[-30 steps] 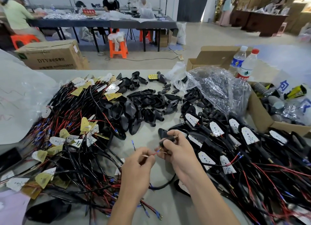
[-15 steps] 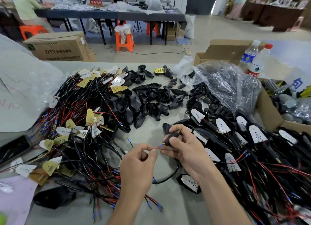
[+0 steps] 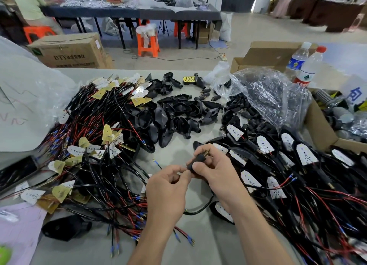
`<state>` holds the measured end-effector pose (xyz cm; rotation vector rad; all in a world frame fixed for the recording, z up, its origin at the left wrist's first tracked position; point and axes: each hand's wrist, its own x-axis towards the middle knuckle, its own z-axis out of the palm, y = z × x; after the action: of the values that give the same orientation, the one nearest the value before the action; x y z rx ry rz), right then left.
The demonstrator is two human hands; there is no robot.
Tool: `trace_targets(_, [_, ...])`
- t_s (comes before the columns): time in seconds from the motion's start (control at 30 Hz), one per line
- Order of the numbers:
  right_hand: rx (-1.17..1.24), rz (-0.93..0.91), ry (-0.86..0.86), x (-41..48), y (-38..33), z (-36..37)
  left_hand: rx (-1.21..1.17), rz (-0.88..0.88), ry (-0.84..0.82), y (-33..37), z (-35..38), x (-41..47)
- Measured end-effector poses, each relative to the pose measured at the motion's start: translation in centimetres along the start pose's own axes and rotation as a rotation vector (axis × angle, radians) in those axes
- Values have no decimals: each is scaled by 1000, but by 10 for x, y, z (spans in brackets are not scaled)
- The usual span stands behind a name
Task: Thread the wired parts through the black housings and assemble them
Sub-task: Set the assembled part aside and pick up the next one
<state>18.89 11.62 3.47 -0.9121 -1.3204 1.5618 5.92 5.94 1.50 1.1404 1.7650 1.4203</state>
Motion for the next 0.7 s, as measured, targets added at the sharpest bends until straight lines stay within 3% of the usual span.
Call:
trace_targets(0.2, [279, 65, 173, -2, 3, -5, 137, -10, -66, -3, -5, -6])
trace_targets(0.3, [376, 78, 189, -2, 1, -7, 79, -44, -85, -6, -6, -7])
trace_targets(0.5, [365, 93, 199, -5, 4, 0, 185, 106, -118, -8, -3, -9])
trace_targets(0.7, [369, 86, 128, -8, -1, -1, 311, 90, -140, -5, -4, -10])
